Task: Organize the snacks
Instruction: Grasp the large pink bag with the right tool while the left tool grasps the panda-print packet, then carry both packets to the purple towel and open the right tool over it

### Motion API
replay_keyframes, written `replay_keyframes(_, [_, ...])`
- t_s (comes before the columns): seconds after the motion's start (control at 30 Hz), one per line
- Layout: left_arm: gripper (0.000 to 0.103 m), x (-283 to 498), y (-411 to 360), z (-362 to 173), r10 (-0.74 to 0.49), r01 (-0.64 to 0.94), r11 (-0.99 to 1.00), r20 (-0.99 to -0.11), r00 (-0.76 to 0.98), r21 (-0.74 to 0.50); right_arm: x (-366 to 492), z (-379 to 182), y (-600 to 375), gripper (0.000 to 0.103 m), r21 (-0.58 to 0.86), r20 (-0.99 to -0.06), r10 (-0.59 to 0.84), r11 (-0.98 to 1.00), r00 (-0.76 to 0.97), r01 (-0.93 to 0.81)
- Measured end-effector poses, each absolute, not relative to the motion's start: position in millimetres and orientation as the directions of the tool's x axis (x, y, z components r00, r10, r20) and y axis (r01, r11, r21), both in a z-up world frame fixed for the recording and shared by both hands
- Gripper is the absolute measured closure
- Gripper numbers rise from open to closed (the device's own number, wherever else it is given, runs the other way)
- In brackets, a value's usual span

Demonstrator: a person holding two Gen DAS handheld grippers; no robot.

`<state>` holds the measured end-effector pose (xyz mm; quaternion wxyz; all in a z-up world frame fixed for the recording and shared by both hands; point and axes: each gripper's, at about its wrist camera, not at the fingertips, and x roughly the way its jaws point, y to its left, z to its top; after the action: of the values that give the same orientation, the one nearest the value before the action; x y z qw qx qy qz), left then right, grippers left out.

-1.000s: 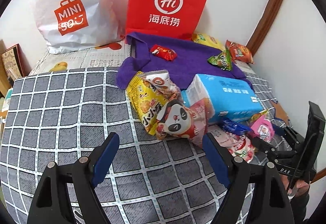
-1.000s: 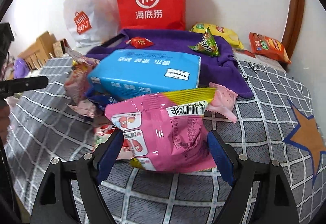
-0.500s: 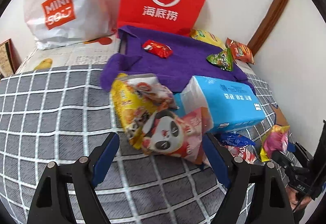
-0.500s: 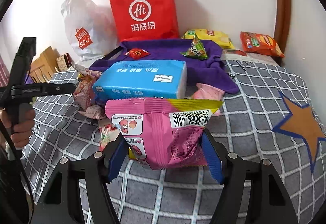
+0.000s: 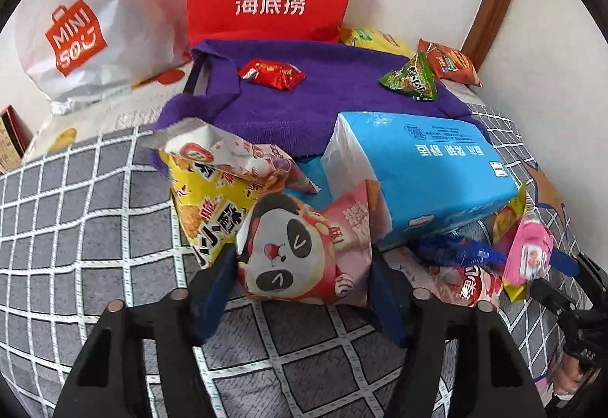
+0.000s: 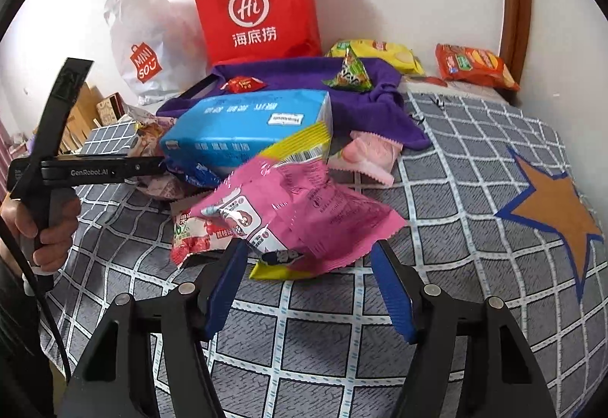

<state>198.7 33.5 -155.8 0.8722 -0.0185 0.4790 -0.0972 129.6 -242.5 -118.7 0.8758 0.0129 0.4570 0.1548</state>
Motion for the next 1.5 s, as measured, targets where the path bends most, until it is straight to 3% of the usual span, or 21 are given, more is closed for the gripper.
replay_keyframes(0.2, [0.042, 187, 43, -146, -0.236, 0.164, 0.971, -0.816, 0.527, -0.175, 133, -126, -240, 0.035, 0.198, -0.800, 0.309, 0.945, 0.515, -0.260])
replay_keyframes(0.43, [0.042, 169, 50, -137, -0.287, 0.176, 0.958, -0.807, 0.515, -0.228, 146, -129, -236, 0.028, 0.226, -0.791, 0.323, 0.943, 0.520, -0.243])
replay_keyframes(0.67, [0.042, 154, 49, -131, -0.287, 0.193, 0.957, -0.802, 0.523, -0.217, 137, -116, -227, 0.025, 0.090, -0.793, 0.215, 0.967, 0.569, -0.240])
replay_keyframes(0.8, [0.042, 153, 51, -129, -0.302, 0.193, 0.953, -0.796, 0.524, -0.235, 138, -109, -220, 0.016, 0.009, -0.770, 0.189, 0.958, 0.610, -0.286])
replay_keyframes(0.97, [0.042, 150, 52, -126, -0.317, 0.192, 0.948, -0.791, 0.523, -0.253, 158, -124, -215, 0.016, 0.049, -0.799, 0.224, 0.949, 0.558, -0.311])
replay_keyframes(1.03, [0.042, 147, 52, -123, -0.319, 0.192, 0.948, -0.789, 0.525, -0.254, 162, -132, -214, 0.020, 0.033, -0.811, 0.191, 0.958, 0.553, -0.284])
replay_keyframes(1.07, [0.042, 146, 52, -122, -0.318, 0.192, 0.948, -0.789, 0.526, -0.254, 163, -134, -214, 0.031, 0.032, -0.815, 0.187, 0.960, 0.549, -0.279])
replay_keyframes(1.1, [0.042, 144, 52, -121, -0.317, 0.193, 0.948, -0.789, 0.527, -0.252, 162, -136, -215, 0.034, 0.040, -0.817, 0.189, 0.961, 0.544, -0.275])
replay_keyframes(1.5, [0.042, 144, 36, -101, -0.358, 0.234, 0.933, -0.768, 0.531, -0.274, 139, -101, -238, 0.038, 0.194, -0.786, 0.300, 0.950, 0.541, -0.245])
